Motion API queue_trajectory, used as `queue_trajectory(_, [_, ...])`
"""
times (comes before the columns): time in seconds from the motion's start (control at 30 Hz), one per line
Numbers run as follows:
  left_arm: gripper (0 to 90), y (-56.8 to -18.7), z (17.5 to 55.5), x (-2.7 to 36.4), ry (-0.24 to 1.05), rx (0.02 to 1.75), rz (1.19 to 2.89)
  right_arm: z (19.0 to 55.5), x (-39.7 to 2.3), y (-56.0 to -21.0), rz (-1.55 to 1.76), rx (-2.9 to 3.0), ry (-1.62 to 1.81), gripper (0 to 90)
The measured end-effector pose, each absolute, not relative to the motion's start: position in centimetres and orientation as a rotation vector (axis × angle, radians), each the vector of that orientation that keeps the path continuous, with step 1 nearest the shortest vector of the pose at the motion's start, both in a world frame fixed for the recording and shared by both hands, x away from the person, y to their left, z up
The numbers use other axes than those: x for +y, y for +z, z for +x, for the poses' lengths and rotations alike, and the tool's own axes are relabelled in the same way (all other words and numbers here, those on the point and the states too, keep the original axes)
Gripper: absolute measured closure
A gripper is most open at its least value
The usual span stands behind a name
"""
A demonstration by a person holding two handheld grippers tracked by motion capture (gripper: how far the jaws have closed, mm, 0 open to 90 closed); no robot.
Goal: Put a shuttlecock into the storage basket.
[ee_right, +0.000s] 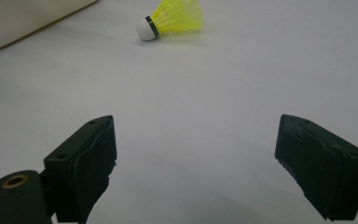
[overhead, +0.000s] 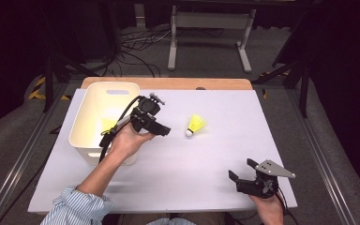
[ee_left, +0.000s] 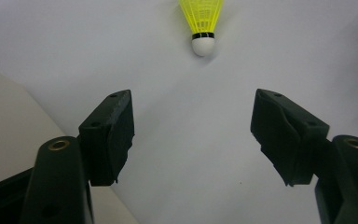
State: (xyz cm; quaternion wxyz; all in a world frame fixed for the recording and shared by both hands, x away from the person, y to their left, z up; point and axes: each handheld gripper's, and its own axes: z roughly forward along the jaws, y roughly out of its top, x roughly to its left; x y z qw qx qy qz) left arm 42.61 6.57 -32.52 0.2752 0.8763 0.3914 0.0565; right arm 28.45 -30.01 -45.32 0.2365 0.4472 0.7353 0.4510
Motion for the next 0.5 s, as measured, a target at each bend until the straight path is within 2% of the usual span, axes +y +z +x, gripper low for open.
queue_trajectory(0.5, [30.8, -33.23, 42.35, 6.25, 0.159, 1.061, 2.361, 28.72, -29.61, -45.12, 1.207, 2.034, 1.225, 13.2])
